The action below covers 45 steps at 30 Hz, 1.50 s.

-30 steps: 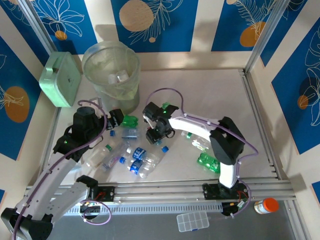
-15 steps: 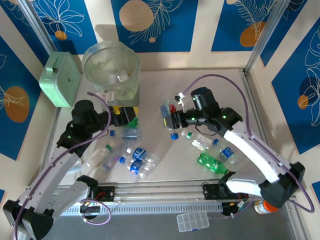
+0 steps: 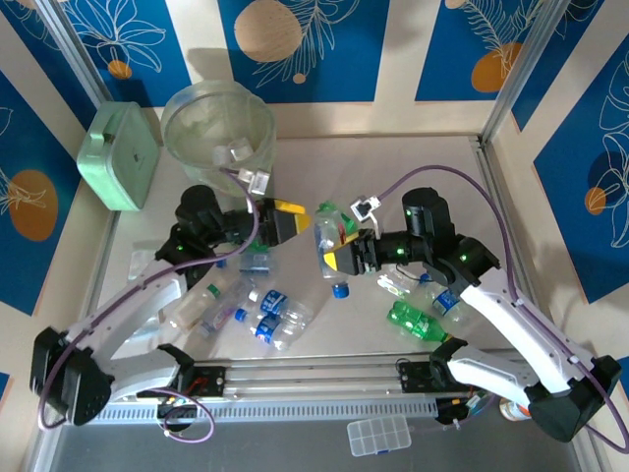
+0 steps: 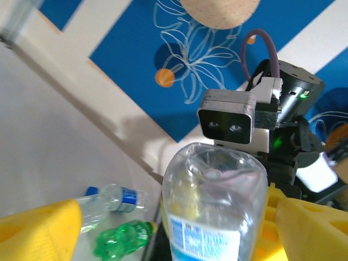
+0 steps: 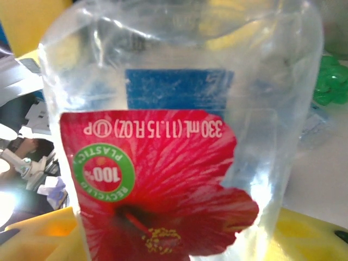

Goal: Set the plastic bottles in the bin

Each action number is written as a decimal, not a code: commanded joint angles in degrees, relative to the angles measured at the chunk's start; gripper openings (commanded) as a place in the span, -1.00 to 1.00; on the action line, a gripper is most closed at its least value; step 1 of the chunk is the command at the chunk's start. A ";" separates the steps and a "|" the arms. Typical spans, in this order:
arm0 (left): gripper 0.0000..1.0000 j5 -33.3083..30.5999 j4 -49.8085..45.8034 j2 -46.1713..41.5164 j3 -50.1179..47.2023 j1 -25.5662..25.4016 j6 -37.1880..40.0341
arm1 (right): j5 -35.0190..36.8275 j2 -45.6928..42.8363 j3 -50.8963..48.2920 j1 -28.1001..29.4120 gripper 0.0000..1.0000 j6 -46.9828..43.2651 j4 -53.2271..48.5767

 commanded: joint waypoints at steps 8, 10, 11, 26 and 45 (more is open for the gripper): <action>0.61 8.15 32.32 9.34 -1.00 -4.58 -12.71 | -7.84 -2.57 -4.52 -3.47 0.16 4.27 6.32; 0.55 9.54 39.93 11.72 -1.02 -5.10 -16.95 | -10.32 -2.34 -5.98 -5.03 0.17 6.09 8.90; 0.53 10.20 43.48 13.19 -0.84 -5.27 -19.46 | -11.60 -2.01 -6.29 -5.78 0.16 6.75 9.78; 0.23 14.03 36.20 16.32 2.23 -8.35 -14.56 | -13.10 0.27 -6.60 -7.45 0.16 6.52 8.75; 0.44 10.72 -2.44 6.93 6.28 -11.47 14.53 | -14.40 2.43 -5.73 -6.24 0.15 5.96 7.72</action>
